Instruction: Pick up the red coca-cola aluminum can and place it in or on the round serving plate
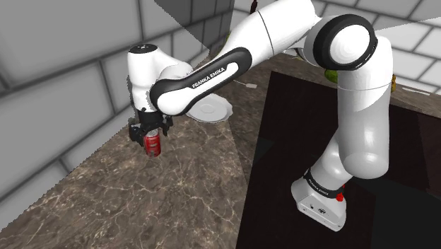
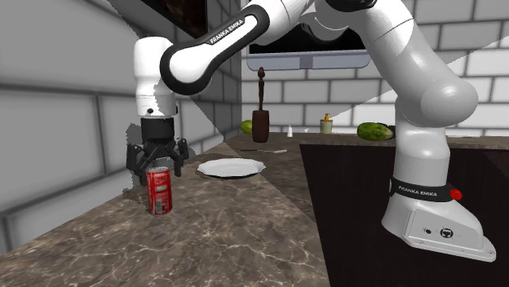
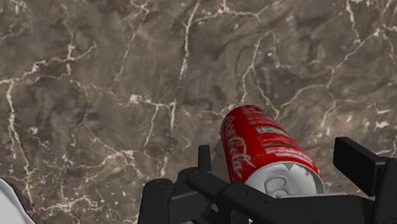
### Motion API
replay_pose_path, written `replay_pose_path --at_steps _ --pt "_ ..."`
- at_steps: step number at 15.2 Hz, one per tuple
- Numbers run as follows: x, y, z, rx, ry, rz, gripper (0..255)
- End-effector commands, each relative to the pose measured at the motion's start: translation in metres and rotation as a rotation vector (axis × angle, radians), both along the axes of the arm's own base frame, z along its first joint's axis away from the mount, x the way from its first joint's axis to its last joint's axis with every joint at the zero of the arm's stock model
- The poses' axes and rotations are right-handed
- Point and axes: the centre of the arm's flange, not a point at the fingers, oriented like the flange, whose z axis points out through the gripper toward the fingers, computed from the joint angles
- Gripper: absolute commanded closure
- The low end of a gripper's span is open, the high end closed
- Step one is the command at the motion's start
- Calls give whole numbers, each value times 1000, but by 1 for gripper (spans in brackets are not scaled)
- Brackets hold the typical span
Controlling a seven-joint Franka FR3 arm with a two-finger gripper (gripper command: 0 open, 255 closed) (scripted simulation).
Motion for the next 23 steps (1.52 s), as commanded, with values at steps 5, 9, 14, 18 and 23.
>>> replay_pose_path --at_steps 5,9,14,18,23 --pt "-1 -1 -7 0 0 0 0" --pt "-1 -1 -7 0 0 0 255" --pt "-1 -1 -7 0 0 0 255" --pt "-1 -1 -7 0 0 0 255" --pt "-1 -1 19 0 0 0 255"
